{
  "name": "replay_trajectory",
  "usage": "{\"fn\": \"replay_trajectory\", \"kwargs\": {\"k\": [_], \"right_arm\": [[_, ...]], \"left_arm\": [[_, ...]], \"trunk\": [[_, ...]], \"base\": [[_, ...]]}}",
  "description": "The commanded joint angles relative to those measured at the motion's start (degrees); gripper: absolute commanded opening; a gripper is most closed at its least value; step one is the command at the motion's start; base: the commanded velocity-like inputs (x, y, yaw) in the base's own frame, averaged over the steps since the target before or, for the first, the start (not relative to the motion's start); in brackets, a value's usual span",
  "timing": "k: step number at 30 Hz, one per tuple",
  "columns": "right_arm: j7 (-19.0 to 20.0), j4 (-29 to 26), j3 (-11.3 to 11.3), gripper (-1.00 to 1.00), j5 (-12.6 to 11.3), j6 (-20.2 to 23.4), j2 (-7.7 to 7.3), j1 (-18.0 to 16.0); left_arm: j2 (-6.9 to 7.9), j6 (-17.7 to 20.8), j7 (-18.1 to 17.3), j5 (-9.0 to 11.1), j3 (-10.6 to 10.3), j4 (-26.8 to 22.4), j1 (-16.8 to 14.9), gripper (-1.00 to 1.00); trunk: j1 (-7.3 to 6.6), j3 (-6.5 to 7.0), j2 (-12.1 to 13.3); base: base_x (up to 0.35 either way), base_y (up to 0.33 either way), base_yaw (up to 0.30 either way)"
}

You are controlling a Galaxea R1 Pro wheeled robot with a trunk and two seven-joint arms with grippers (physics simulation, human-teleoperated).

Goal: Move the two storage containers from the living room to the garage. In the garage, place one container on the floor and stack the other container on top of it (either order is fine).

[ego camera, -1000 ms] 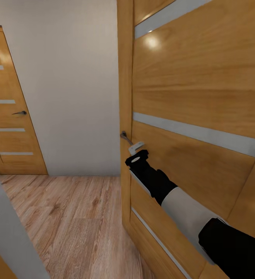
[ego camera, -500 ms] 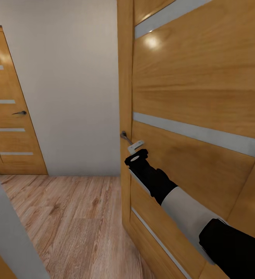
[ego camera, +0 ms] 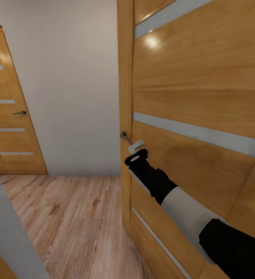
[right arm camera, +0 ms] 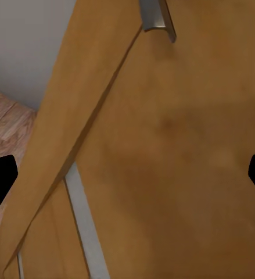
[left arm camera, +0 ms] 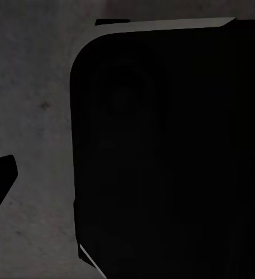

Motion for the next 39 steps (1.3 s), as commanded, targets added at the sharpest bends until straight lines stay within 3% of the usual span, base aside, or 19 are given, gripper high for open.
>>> {"fn": "replay_trajectory", "kwargs": {"k": [1, 9, 22, 32, 39], "right_arm": [[-0.6, 0.0, 0.2, 1.0, -0.6, 0.2, 0.0, -0.1], [-0.6, -0.3, 0.2, 1.0, -0.4, 0.1, 0.0, -0.1], [-0.8, -0.3, 0.3, 1.0, 0.1, -0.2, 0.0, -0.1], [-1.2, 0.0, 0.3, 1.0, 0.1, -0.2, 0.0, -0.1], [-3.9, 4.4, 0.1, 1.0, -0.1, -0.9, 0.0, -0.1]], "left_arm": [[0.0, -0.2, 0.0, 0.0, 0.0, 0.0, 0.0, 1.0], [0.0, -0.2, 0.0, 0.0, 0.0, 0.0, 0.0, 1.0], [0.0, -0.2, 0.0, 0.0, 0.0, 0.0, 0.0, 1.0], [0.0, -0.2, 0.0, 0.0, 0.0, 0.0, 0.0, 1.0], [0.0, -0.2, 0.0, 0.0, 0.0, 0.0, 0.0, 1.0]], "trunk": [[0.0, -0.06, 0.0], [0.0, -0.06, 0.0], [0.0, -0.06, 0.0], [0.0, -0.06, 0.0], [0.0, -0.06, 0.0]], "base": [[0.0, 0.0, 0.0], [0.023, 0.0, 0.0], [0.255, 0.0, 0.0], [0.018, 0.0, 0.0], [0.0, 0.0, 0.0]]}}
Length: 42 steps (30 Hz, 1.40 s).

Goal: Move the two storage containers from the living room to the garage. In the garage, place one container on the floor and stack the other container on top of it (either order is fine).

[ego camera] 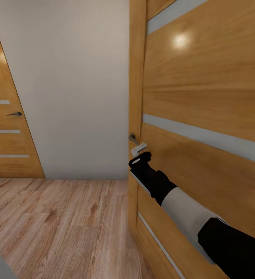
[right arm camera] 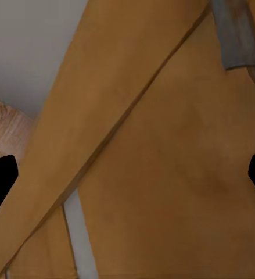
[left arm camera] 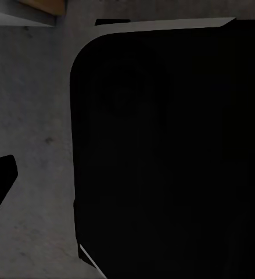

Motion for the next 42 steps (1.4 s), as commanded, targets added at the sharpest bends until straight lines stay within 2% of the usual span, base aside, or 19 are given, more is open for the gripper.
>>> {"fn": "replay_trajectory", "kwargs": {"k": [1, 11, 20, 30, 32, 37, 42], "right_arm": [[-0.8, 1.0, 0.1, 1.0, -0.4, 0.1, 0.0, -0.1], [-1.2, 2.8, -0.9, 1.0, -0.3, -0.3, 0.0, -0.7], [-1.2, 9.7, -1.1, 1.0, -0.4, -3.7, 0.0, -3.8], [-1.2, 10.5, -1.6, 1.0, -0.4, -4.0, 0.0, -5.1], [-1.2, 11.5, -1.8, 1.0, -0.4, -4.1, 0.0, -5.8], [-1.2, 18.1, -2.2, 1.0, -0.5, -7.9, 0.0, -8.3], [-1.2, 19.4, -2.3, 1.0, -0.5, -8.7, 0.0, -9.3]], "left_arm": [[0.0, -0.2, 0.0, 0.0, 0.0, 0.0, 0.0, 1.0], [0.0, -0.2, 0.0, 0.0, 0.0, 0.0, 0.0, 1.0], [0.0, -0.2, 0.0, 0.0, 0.0, 0.0, 0.0, 1.0], [0.0, -0.2, 0.0, 0.0, 0.0, 0.0, 0.0, 1.0], [0.0, -0.2, 0.0, 0.0, 0.0, 0.0, 0.0, 1.0], [0.0, -0.2, 0.0, 0.0, 0.0, 0.0, 0.0, 1.0], [0.0, -0.2, 0.0, 0.0, 0.0, 0.0, 0.0, 1.0]], "trunk": [[0.0, -0.06, 0.0], [0.0, -0.06, 0.0], [0.0, -0.06, 0.0], [0.0, -0.06, 0.0], [0.0, -0.06, 0.0], [0.0, -0.06, 0.0], [0.0, -0.06, 0.0]], "base": [[0.0, 0.0, 0.0], [0.0, 0.0, 0.0], [0.0, 0.0, 0.0], [0.0, 0.0, 0.0], [0.0, 0.0, 0.0], [0.0, 0.0, 0.0], [0.0, 0.0, 0.0]]}}
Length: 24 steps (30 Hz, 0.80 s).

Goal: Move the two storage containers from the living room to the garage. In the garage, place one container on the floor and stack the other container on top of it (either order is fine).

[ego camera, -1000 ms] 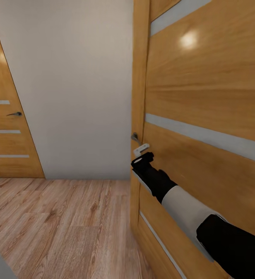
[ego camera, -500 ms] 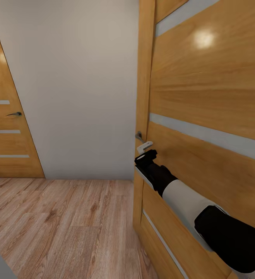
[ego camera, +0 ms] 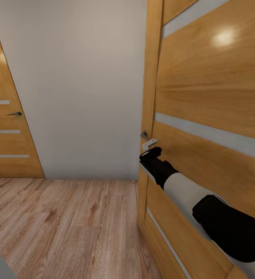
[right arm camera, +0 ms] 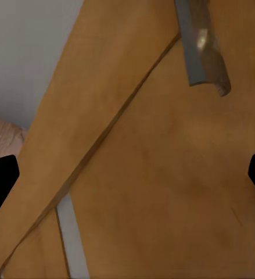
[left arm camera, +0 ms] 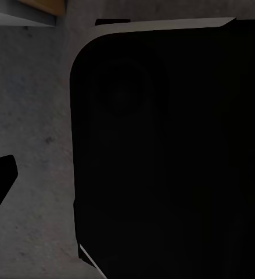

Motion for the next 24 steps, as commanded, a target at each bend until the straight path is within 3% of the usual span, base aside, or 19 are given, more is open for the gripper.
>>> {"fn": "replay_trajectory", "kwargs": {"k": [1, 24], "right_arm": [[-0.7, 0.1, 0.5, 1.0, 0.4, 0.5, 0.0, -0.3], [-0.6, 3.1, 0.5, 1.0, 0.2, 0.1, -0.5, -3.0]], "left_arm": [[0.0, -0.2, 0.0, 0.0, 0.0, 0.0, 0.0, 1.0], [0.0, -0.2, 0.0, 0.0, 0.0, 0.0, 0.0, 1.0]], "trunk": [[0.0, -0.05, 0.0], [0.0, -0.05, 0.0]], "base": [[0.0, 0.0, 0.0], [0.0, 0.0, 0.0]]}}
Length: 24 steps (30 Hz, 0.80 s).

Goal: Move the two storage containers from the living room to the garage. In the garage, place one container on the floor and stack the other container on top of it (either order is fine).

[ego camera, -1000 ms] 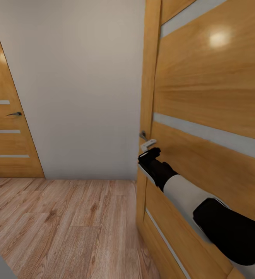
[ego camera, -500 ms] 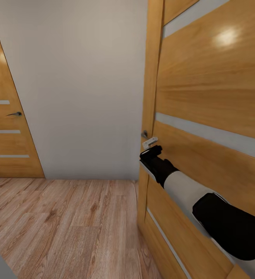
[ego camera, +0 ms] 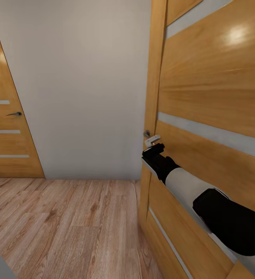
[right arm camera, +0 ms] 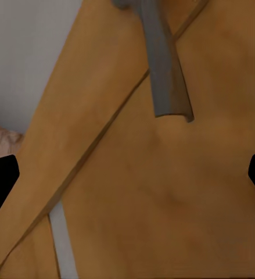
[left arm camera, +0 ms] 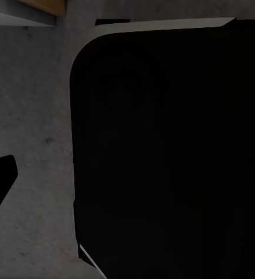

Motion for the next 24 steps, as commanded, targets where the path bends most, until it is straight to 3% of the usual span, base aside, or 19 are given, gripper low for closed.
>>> {"fn": "replay_trajectory", "kwargs": {"k": [1, 9, 19, 24], "right_arm": [[-0.6, 0.0, 0.5, 1.0, 0.5, 0.7, -0.29, -0.3], [-0.6, 0.1, 0.4, 1.0, 0.5, 0.7, -1.81, -1.2], [-0.6, 0.1, 0.3, 1.0, 0.4, 0.7, -5.66, -1.2], [-0.6, 0.1, 0.2, 1.0, 0.3, 0.7, -6.87, -1.2]], "left_arm": [[0.0, -0.1, 0.0, 0.0, 0.0, 0.0, 0.0, 1.0], [0.0, -0.1, 0.0, 0.0, 0.0, 0.0, 0.0, 1.0], [0.0, -0.1, 0.0, 0.0, 0.0, 0.0, 0.0, 1.0], [0.0, -0.1, 0.0, 0.0, 0.0, 0.0, 0.0, 1.0]], "trunk": [[0.0, -0.05, 0.0], [0.0, -0.05, 0.0], [0.0, -0.05, 0.0], [0.0, -0.05, 0.0]], "base": [[0.0, 0.0, 0.0], [0.0, 0.0, 0.0], [0.0, 0.0, 0.0], [0.0, 0.0, 0.0]]}}
